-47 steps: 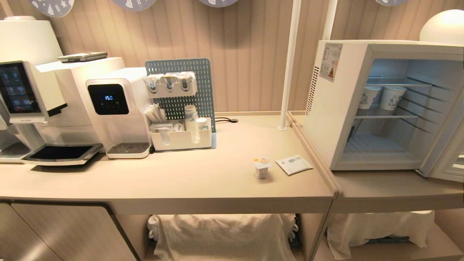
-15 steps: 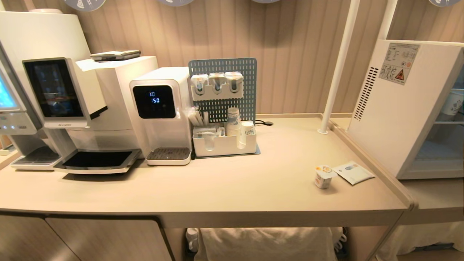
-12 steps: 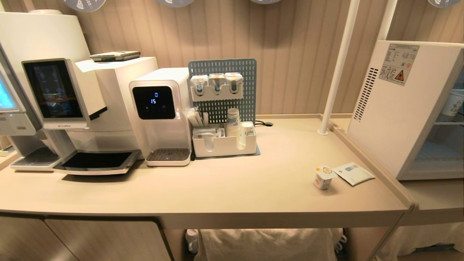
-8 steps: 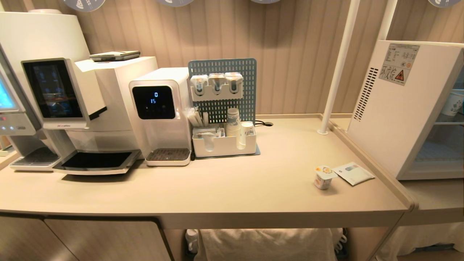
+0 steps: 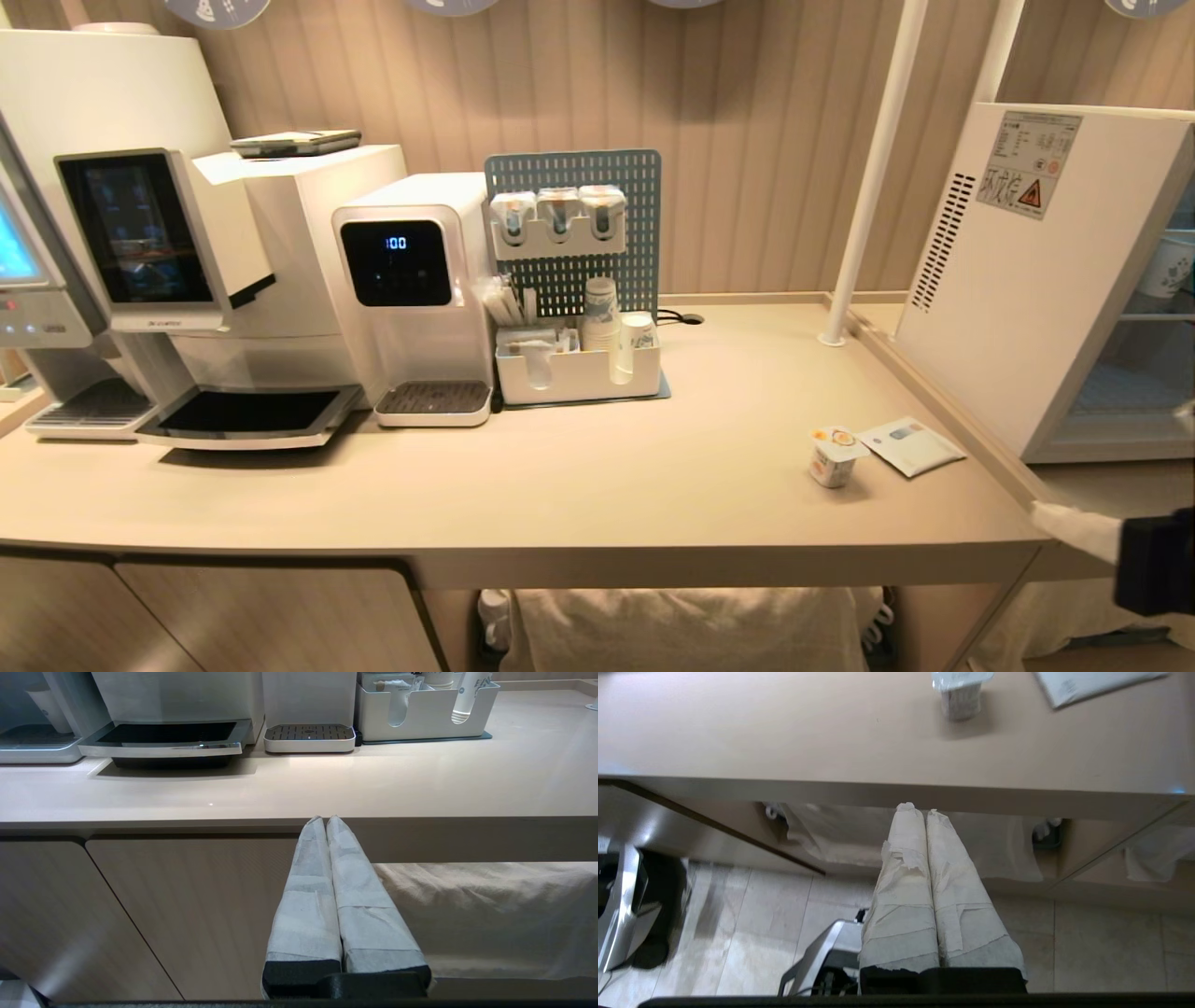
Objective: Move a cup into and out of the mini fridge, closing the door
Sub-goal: Put the yoghurt in the freezer
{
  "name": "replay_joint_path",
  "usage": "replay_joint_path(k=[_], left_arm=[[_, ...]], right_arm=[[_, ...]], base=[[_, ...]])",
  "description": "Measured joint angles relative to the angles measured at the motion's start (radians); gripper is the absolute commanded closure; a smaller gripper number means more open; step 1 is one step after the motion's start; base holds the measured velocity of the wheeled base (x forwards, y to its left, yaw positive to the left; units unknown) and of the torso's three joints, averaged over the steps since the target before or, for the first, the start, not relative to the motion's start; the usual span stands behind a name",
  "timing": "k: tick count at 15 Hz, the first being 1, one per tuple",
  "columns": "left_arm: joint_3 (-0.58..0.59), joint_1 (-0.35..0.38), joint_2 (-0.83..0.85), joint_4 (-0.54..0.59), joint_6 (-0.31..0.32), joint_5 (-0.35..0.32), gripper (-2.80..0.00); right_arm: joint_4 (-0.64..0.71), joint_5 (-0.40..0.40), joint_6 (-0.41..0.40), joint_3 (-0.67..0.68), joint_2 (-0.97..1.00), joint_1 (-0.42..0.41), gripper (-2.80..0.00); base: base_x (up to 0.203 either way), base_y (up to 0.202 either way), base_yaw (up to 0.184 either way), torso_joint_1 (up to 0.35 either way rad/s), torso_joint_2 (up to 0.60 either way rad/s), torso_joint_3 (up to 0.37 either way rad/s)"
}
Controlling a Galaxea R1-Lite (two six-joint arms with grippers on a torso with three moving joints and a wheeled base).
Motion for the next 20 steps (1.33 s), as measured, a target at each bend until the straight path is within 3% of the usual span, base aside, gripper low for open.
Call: replay_joint_path(k=[3,5,8,9,10,13,20], left_arm=[[0.000,0.001,0.000,-0.001,-0.002,0.001,0.00],[0.000,0.001,0.000,-0.001,-0.001,0.001,0.00],[0.000,0.000,0.000,-0.001,-0.002,0.001,0.00],[0.000,0.000,0.000,-0.001,-0.001,0.001,0.00],[0.000,0.000,0.000,-0.001,-0.002,0.002,0.00],[0.000,0.001,0.000,-0.001,-0.004,0.002,0.00],[0.000,0.000,0.000,-0.001,-0.004,0.001,0.00]], right_arm=[[-0.443,0.017,-0.016,0.096,0.418,-0.004,0.00],[-0.768,-0.011,-0.050,0.139,0.690,-0.006,0.00],[-1.150,-0.065,-0.107,0.120,0.974,-0.011,0.00],[-1.223,-0.074,-0.115,0.100,1.024,-0.012,-2.80],[-1.264,-0.081,-0.119,0.076,1.059,-0.012,-2.80],[-1.179,-0.090,-0.118,0.017,1.091,-0.012,-2.80],[-1.119,-0.079,-0.117,-0.014,1.089,-0.010,-2.80]], base=[[0.000,0.000,0.000,0.000,0.00,0.000],[0.000,0.000,0.000,0.000,0.00,0.000],[0.000,0.000,0.000,0.000,0.00,0.000],[0.000,0.000,0.000,0.000,0.00,0.000],[0.000,0.000,0.000,0.000,0.00,0.000],[0.000,0.000,0.000,0.000,0.00,0.000],[0.000,0.000,0.000,0.000,0.00,0.000]])
